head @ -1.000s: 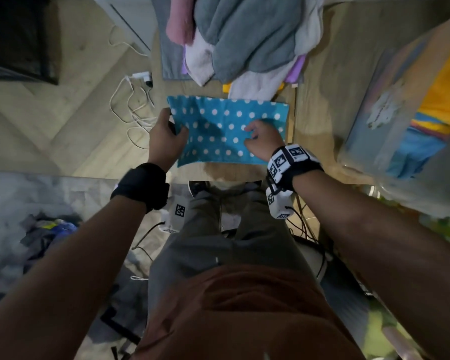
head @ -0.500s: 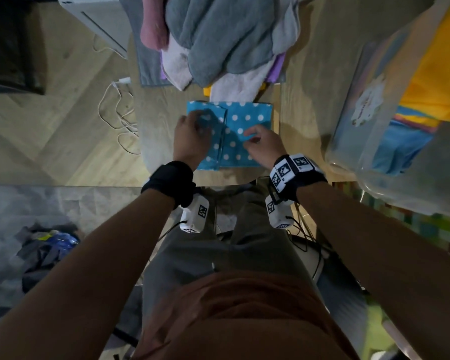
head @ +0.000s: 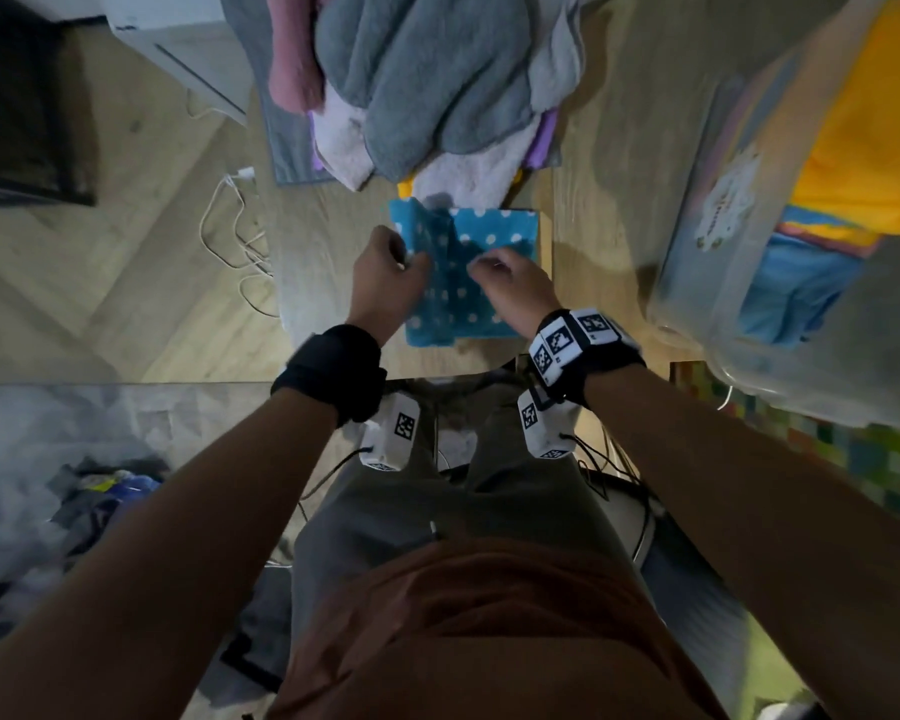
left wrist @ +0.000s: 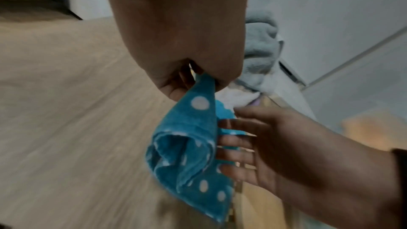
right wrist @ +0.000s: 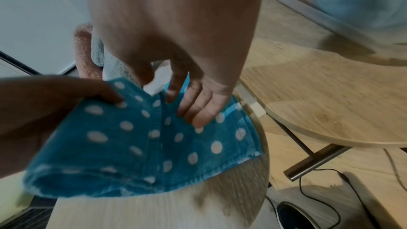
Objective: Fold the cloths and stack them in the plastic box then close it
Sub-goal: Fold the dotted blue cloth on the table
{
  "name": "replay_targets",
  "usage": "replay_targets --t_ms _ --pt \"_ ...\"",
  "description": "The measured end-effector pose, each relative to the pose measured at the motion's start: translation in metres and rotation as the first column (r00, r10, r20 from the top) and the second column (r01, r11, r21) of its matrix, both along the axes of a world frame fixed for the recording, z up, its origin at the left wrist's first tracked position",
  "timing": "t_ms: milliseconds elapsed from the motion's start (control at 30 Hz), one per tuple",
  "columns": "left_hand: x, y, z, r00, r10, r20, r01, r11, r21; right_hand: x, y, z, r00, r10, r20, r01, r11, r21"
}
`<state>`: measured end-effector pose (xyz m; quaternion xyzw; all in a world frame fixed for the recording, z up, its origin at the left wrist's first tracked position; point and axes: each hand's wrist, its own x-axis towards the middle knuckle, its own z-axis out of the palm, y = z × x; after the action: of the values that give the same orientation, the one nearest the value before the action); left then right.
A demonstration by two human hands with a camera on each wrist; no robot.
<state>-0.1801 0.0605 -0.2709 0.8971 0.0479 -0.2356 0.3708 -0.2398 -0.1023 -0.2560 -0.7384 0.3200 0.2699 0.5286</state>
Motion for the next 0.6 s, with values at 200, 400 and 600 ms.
replay_targets --t_ms 200,400,600 --pt "-0.014 -0.057 0.025 0.987 -0.154 0.045 0.158 0.980 -0.118 0.008 -0.013 0.016 0.979 -0.204 -0.019 0.203 0.955 0.214" --pt "-0.026 -0.068 0.007 0.978 -0.201 0.055 0.205 0.976 -0.071 0.005 -0.030 -0.007 0.970 -0.203 -0.131 0.218 0.969 0.119" --pt "-0.028 -0.043 -0.019 0.959 0.130 -0.253 -0.138 0.990 -0.014 -0.003 -0.033 -0.020 0.935 -0.314 -0.164 0.322 0.947 0.021"
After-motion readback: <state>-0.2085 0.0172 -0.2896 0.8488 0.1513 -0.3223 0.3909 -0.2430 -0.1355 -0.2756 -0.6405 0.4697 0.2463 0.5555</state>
